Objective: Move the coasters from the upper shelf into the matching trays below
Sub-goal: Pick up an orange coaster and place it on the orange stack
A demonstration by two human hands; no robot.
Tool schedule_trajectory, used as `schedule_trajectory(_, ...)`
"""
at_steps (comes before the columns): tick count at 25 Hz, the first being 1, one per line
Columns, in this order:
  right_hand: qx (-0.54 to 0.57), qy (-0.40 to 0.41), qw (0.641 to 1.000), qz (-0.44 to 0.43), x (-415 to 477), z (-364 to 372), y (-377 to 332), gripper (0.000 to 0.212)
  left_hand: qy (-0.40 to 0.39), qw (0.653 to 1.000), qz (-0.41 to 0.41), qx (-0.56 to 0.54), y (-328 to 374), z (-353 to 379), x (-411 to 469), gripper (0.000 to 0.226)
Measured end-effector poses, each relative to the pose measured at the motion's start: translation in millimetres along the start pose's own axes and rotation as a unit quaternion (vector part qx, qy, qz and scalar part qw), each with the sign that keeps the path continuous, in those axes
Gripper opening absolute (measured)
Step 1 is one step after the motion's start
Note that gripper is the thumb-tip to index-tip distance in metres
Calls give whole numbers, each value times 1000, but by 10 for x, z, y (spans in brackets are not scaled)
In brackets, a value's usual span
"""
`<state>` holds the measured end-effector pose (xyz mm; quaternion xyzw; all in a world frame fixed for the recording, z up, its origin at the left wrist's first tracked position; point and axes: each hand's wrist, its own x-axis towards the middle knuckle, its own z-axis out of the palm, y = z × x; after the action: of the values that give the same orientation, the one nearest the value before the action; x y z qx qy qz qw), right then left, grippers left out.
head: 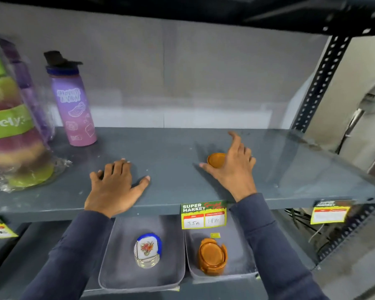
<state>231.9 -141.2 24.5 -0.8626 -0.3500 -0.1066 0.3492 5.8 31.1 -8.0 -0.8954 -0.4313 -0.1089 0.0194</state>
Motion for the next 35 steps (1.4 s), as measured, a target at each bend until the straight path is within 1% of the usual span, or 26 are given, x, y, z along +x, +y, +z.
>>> schedule_trajectory(1,-15,-28,999,31,31,43,72,114,1,1000,0,-2,1,-3,-10,82)
schedule_trajectory(3,-14,-61,996,60,68,129,159,107,4,1000,-1,-8,7,-8,-19,81)
schedule_trajectory(5,1,-59,997,53,98,154,177,97,7,1000,-1,-14,15,-20,-25,79)
schedule_trajectory(7,42,-37,998,25,66,92,133,94,7,1000,-1,-19,20,-33,-33,77)
schedule_trajectory(9,77,-3,997,-19,-12,-38,40,96,9,1000,-2,-21,19,-39,-45,78)
schedule_trajectory(12,108,87,984,-115,-164,-384,-221,97,13,1000,-1,-19,25,-45,-52,79)
schedule_trajectory(14,122,166,959,-196,-310,-687,-433,95,14,1000,-1,-17,29,-52,-52,79)
schedule_trajectory(16,142,231,924,-271,-500,-986,-622,93,16,1000,-3,-18,35,-59,-57,78)
schedule_trajectory(17,157,253,905,-303,-592,-1122,-701,92,17,1000,-4,-19,40,-62,-58,78)
schedule_trajectory(19,184,269,879,-348,-733,-1328,-811,90,19,1000,-4,-16,48,-65,-64,79)
schedule_trajectory(21,194,264,874,-359,-799,-1437,-860,91,21,1000,-4,-11,53,-64,-68,79)
schedule_trajectory(24,219,251,881,-336,-810,-1444,-854,97,20,1000,-6,-11,39,-55,-61,81)
schedule_trajectory(25,250,241,880,-324,-795,-1422,-836,98,21,1000,-6,-11,36,-50,-59,81)
schedule_trajectory(26,305,217,875,-307,-771,-1391,-810,100,21,1000,-6,-12,34,-45,-54,81)
schedule_trajectory(27,380,177,861,-289,-740,-1354,-778,102,21,1000,-6,-13,33,-40,-51,80)
schedule_trajectory(28,463,129,833,-274,-714,-1311,-752,103,21,1000,-6,-14,31,-36,-46,80)
schedule_trajectory(30,621,32,745,-241,-682,-1216,-713,101,23,1000,-7,-18,22,-29,-43,79)
schedule_trajectory(31,677,-6,701,-223,-675,-1169,-695,96,24,1000,-7,-18,21,-26,-45,78)
schedule_trajectory(32,711,-30,669,-212,-675,-1127,-686,90,26,999,-7,-19,16,-26,-48,77)
schedule_trajectory(33,727,-41,653,-209,-684,-1087,-674,83,27,999,-7,-18,17,-25,-51,76)
schedule_trajectory(35,734,-50,644,-209,-709,-1031,-652,75,25,1000,-7,-14,20,-26,-46,76)
